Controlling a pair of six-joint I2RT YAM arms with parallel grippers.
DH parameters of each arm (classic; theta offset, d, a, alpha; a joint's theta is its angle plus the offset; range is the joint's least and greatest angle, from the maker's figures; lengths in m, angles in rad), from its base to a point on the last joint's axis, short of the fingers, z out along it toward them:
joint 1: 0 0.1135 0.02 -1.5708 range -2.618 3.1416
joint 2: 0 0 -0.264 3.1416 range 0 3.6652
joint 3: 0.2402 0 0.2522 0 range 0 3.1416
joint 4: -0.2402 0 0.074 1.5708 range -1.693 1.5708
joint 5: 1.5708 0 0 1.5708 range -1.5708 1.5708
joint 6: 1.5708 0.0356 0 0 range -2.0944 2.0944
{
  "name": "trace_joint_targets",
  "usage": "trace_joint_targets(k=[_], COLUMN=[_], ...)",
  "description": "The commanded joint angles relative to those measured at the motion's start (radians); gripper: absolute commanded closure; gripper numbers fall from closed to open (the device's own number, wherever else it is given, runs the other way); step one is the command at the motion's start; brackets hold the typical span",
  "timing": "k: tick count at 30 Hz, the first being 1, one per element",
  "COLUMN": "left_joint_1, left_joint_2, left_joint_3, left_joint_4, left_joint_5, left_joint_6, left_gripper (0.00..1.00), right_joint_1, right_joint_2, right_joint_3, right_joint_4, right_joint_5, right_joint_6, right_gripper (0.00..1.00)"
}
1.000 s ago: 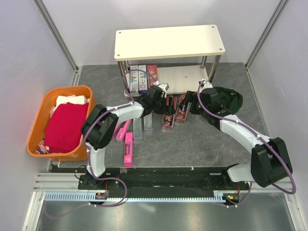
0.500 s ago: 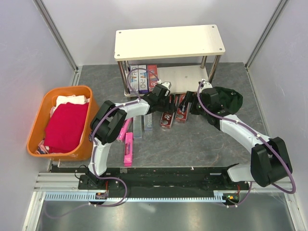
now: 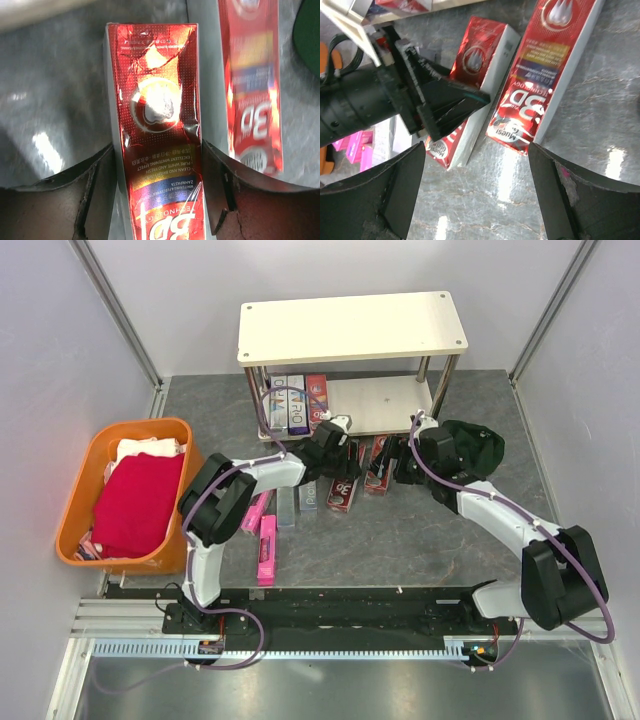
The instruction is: Place and organize the toothpastes onto the shelf
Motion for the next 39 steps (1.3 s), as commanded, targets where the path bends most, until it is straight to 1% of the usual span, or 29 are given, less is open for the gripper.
trace_joint_targets(k=[1, 5, 7, 13, 20, 28, 32, 33, 35, 36, 38, 39], left_joint_1=[-0.003, 0.013, 0.036, 0.086, 0.091, 0.091, 0.091, 0.091, 0.091, 0.091, 0.091, 0.091], left_joint_2=[-0.13, -0.22, -0.267, -0.321, -0.346, -0.37, -0.386, -0.387, -0.395, -0.397, -0.401, -0.403], left_joint_3=[-0.072, -0.147, -0.195, -0.264, -0.269, -0.278, -0.287, -0.288, -0.295, -0.298, -0.304, -0.305], left_joint_4=[0.035, 0.093, 0.145, 0.268, 0.316, 0.351, 0.365, 0.365, 0.368, 0.368, 0.368, 0.365], left_joint_5=[0.039, 0.089, 0.121, 0.241, 0.299, 0.356, 0.375, 0.378, 0.381, 0.381, 0.381, 0.382], left_joint_6=[-0.027, -0.078, -0.104, -0.211, -0.247, -0.284, -0.291, -0.291, -0.293, -0.291, -0.29, -0.282], left_gripper=[0.51, 0.51, 0.51, 0.52, 0.51, 0.51, 0.51, 0.51, 0.51, 0.51, 0.51, 0.5], right_joint_1=[-0.004, -0.004, -0.004, -0.001, 0.031, 0.082, 0.091, 0.091, 0.093, 0.091, 0.091, 0.091], right_joint_2=[-0.04, -0.056, -0.062, -0.054, -0.02, 0.102, 0.135, 0.135, 0.132, 0.127, 0.122, 0.118], right_joint_3=[-0.025, -0.067, -0.096, -0.156, -0.171, -0.142, -0.134, -0.134, -0.136, -0.134, -0.131, -0.131], right_joint_4=[0.032, 0.087, 0.144, 0.305, 0.401, 0.472, 0.516, 0.523, 0.535, 0.535, 0.535, 0.535], right_joint_5=[-0.062, -0.105, -0.149, -0.272, -0.286, -0.27, -0.27, -0.269, -0.26, -0.258, -0.258, -0.257], right_joint_6=[0.034, 0.096, 0.123, 0.218, 0.259, 0.281, 0.297, 0.299, 0.305, 0.305, 0.304, 0.302], right_gripper=[0.09, 0.09, 0.09, 0.09, 0.09, 0.12, 0.19, 0.23, 0.28, 0.33, 0.39, 0.46])
